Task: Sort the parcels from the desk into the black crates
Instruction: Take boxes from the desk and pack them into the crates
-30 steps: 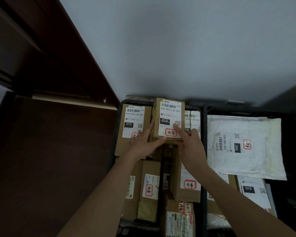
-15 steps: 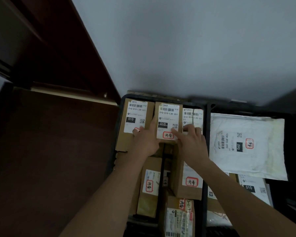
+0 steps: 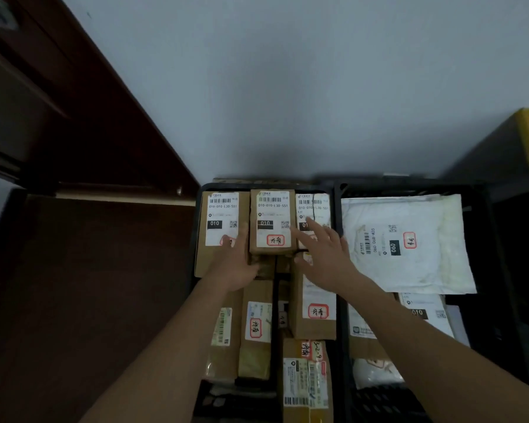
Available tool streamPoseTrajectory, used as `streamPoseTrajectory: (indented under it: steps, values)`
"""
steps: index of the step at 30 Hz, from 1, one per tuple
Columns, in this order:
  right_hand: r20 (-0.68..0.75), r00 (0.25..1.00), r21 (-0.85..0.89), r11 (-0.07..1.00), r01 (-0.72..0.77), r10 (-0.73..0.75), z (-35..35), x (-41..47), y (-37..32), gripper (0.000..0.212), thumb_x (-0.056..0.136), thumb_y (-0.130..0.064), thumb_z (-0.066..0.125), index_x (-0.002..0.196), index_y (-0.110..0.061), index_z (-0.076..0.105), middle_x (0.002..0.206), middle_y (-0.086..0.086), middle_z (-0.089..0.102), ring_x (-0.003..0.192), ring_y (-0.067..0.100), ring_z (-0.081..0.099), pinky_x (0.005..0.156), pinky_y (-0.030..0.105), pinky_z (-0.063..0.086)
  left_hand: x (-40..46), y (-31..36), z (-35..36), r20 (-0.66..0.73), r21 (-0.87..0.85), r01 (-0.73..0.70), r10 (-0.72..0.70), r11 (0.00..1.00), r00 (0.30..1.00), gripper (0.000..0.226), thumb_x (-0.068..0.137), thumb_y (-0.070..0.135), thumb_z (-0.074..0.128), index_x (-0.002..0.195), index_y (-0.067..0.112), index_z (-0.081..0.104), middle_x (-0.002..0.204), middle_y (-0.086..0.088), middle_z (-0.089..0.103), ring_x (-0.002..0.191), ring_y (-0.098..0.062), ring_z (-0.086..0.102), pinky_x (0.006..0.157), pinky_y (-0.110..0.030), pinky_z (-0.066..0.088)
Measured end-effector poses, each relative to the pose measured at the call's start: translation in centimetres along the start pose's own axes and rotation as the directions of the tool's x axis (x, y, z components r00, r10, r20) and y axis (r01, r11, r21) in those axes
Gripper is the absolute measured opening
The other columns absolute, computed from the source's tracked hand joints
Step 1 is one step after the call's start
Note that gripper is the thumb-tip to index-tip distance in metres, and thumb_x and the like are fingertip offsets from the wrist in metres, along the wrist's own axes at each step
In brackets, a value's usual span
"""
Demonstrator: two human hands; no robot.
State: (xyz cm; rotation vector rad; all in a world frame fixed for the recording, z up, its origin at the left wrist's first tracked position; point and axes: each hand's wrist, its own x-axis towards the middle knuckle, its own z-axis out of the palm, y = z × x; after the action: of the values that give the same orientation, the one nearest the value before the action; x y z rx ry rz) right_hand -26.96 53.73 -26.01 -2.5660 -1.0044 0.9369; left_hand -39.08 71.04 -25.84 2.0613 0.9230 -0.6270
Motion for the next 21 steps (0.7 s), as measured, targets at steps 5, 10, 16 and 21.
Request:
streamPoseTrajectory:
  steps: [5, 10, 16, 21]
  values:
    - [-0.015, 1.000, -0.065, 0.998, -0.016, 0.015, -0.7, -5.5, 0.1, 0.078, 0.097, -0.045, 0.053, 0.152, -0.049, -0.002, 0.164, -0.006, -0.015, 0.151, 0.032, -0.009, 0.118, 0.063, 0.003, -4.9, 0.5, 0.4, -0.079, 0.126, -0.032, 0.042, 0.992, 0.996, 0.111, 0.078, 0.037, 0.072, 0.148, 0.052, -0.013, 0.164, -0.004, 0.008, 0.150, -0.037, 0.000, 0.116, -0.062, 0.018]
    - [-0.071, 0.995, -0.064, 0.995, -0.074, 0.069, -3.4, -10.2, -1.0, 0.077, 0.099, -0.043, 0.050, 0.154, -0.046, -0.005, 0.164, -0.004, -0.018, 0.151, 0.031, -0.011, 0.119, 0.061, -0.001, -9.7, 4.2, -1.0, -0.085, 0.185, -0.023, 0.039, 0.982, 0.996, 0.105, 0.088, 0.030, 0.067, 0.149, 0.050, -0.016, 0.163, -0.004, -0.019, 0.149, -0.036, -0.016, 0.117, -0.057, 0.007]
    - [-0.240, 0.962, -0.047, 0.989, -0.143, 0.128, -6.8, -17.4, -1.7, 0.077, 0.099, -0.043, 0.048, 0.153, -0.047, -0.007, 0.164, -0.002, -0.017, 0.151, 0.031, -0.014, 0.117, 0.060, -0.007, -15.0, 9.2, -1.1, -0.110, 0.367, -0.178, 0.233, 0.913, 0.966, 0.096, 0.095, 0.031, 0.059, 0.150, 0.045, -0.019, 0.160, -0.001, -0.028, 0.150, -0.031, -0.016, 0.120, -0.056, 0.002]
    - [-0.332, 0.920, -0.047, 0.971, -0.236, 0.207, -8.0, -24.5, -1.8, 0.076, 0.100, -0.043, 0.047, 0.153, -0.047, -0.008, 0.164, 0.000, -0.017, 0.150, 0.032, -0.014, 0.116, 0.062, -0.006, -20.4, 13.0, 0.4, -0.057, 0.509, -0.334, 0.419, 0.793, 0.906, 0.094, 0.097, 0.041, 0.053, 0.147, 0.044, -0.027, 0.159, -0.004, -0.031, 0.149, -0.033, -0.018, 0.120, -0.056, 0.001]
